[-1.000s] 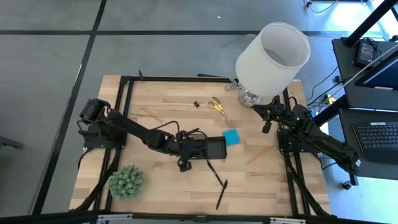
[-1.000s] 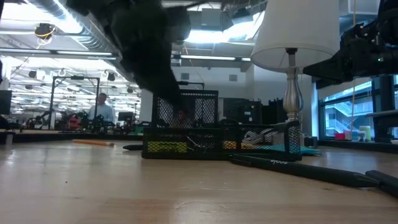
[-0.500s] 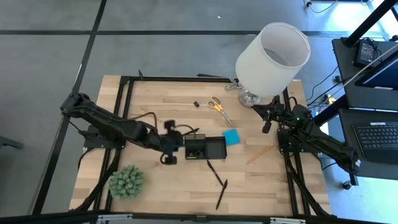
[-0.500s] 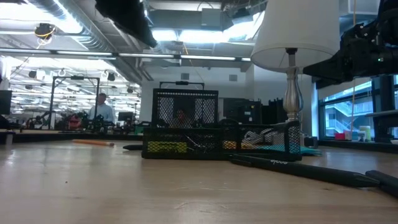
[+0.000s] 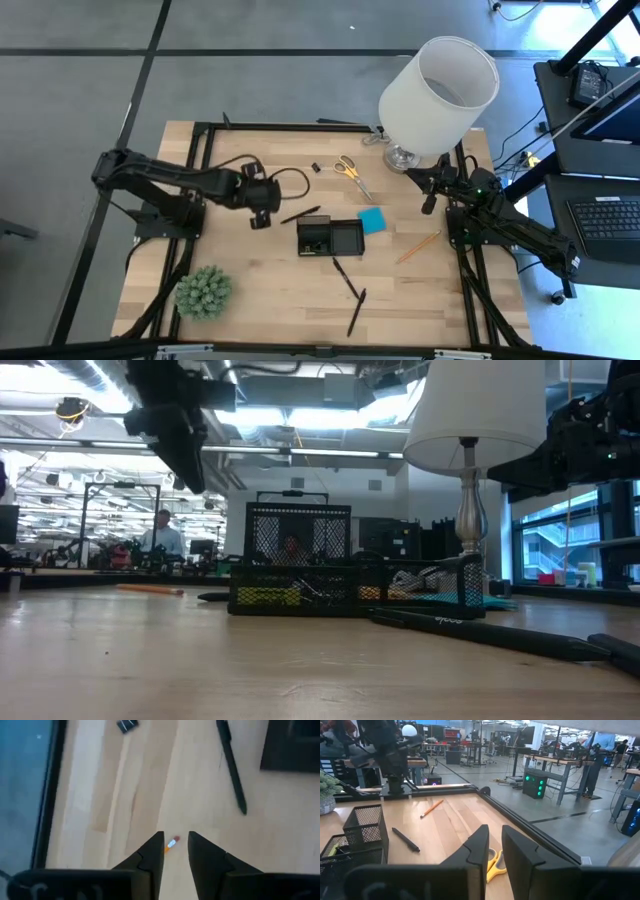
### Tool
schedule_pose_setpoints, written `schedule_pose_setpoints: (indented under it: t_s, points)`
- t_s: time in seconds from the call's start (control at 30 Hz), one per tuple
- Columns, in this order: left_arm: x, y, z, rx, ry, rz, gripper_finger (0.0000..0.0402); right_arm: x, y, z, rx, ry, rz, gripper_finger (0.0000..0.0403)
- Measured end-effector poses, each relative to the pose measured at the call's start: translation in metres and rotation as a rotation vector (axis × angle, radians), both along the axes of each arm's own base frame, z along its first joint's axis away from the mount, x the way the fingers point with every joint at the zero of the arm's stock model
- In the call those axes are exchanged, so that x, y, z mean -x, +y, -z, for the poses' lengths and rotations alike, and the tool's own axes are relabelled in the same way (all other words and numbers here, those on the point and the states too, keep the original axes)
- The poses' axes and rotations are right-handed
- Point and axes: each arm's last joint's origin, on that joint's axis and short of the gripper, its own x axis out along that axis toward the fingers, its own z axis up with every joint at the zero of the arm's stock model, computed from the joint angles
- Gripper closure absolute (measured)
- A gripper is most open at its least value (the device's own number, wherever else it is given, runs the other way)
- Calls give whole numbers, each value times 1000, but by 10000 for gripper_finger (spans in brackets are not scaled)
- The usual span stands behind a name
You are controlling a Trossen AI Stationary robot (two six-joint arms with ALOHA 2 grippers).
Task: Pick and place office supplies into organizer
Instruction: Put the top orange pencil into the desk organizer
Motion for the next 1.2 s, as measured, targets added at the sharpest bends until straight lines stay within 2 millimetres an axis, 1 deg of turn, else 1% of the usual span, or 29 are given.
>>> schedule_pose_setpoints:
  t_s: [0.13,0.3,0.43,0.67,0.9,1.07,1.2]
  points:
    - [-1,15,4,-4,89,109,304,0,0,0,0,0,0,345]
    - [-6,22,12,-40,192,243,283,0,0,0,0,3,0,345]
    - [-13,29,24,-7,264,301,275,-1,0,1,-4,9,1,345]
    - [-23,45,57,95,415,323,274,-1,-1,1,-5,15,0,345]
    - [-29,61,88,142,557,338,274,-1,-1,1,-5,17,0,345]
    - [-30,69,100,181,587,316,274,-1,-1,1,-5,17,0,345]
    - [-33,71,103,210,548,320,274,-1,-1,1,-6,17,0,345]
